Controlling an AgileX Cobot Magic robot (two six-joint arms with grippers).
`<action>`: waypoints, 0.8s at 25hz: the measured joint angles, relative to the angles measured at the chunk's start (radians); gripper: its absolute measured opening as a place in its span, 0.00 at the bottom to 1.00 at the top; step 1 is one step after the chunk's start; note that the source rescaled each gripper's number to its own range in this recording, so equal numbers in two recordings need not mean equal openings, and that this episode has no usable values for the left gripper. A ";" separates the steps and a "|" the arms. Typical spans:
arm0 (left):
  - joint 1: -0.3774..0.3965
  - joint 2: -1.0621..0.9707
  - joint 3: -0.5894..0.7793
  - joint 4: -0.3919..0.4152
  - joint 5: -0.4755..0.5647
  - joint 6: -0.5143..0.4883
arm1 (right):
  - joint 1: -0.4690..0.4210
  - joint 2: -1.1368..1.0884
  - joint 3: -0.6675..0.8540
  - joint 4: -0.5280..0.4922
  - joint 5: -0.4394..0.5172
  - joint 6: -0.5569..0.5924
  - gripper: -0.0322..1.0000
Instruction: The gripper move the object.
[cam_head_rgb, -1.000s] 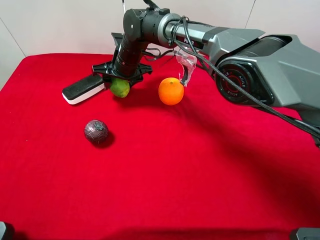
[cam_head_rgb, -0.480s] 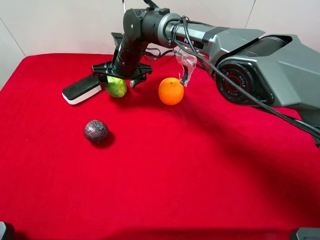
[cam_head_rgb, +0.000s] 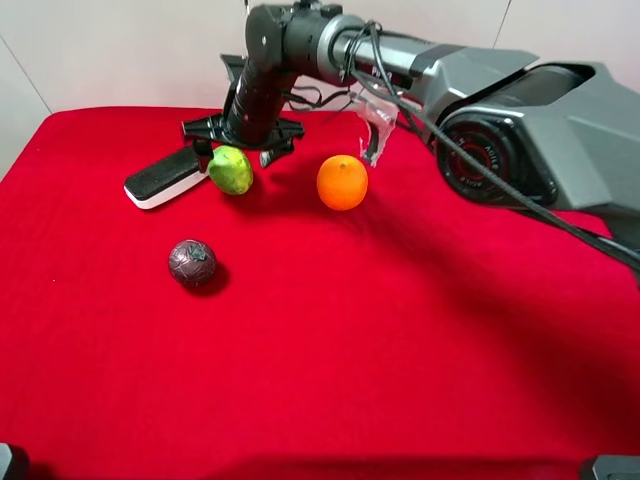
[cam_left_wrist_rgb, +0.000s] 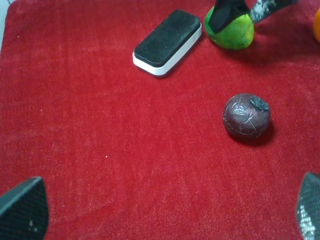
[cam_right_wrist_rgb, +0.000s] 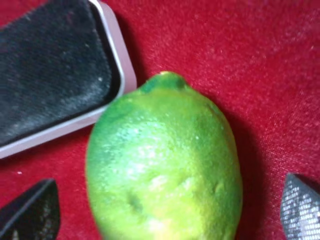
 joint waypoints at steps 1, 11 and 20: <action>0.000 0.000 0.000 0.000 0.000 0.000 | 0.000 -0.010 -0.001 -0.003 0.009 0.000 0.85; 0.000 0.000 0.000 0.000 0.000 0.000 | 0.000 -0.107 -0.002 -0.060 0.098 -0.021 0.95; 0.000 0.000 0.000 0.000 0.000 0.000 | -0.026 -0.191 -0.002 -0.049 0.259 -0.123 0.99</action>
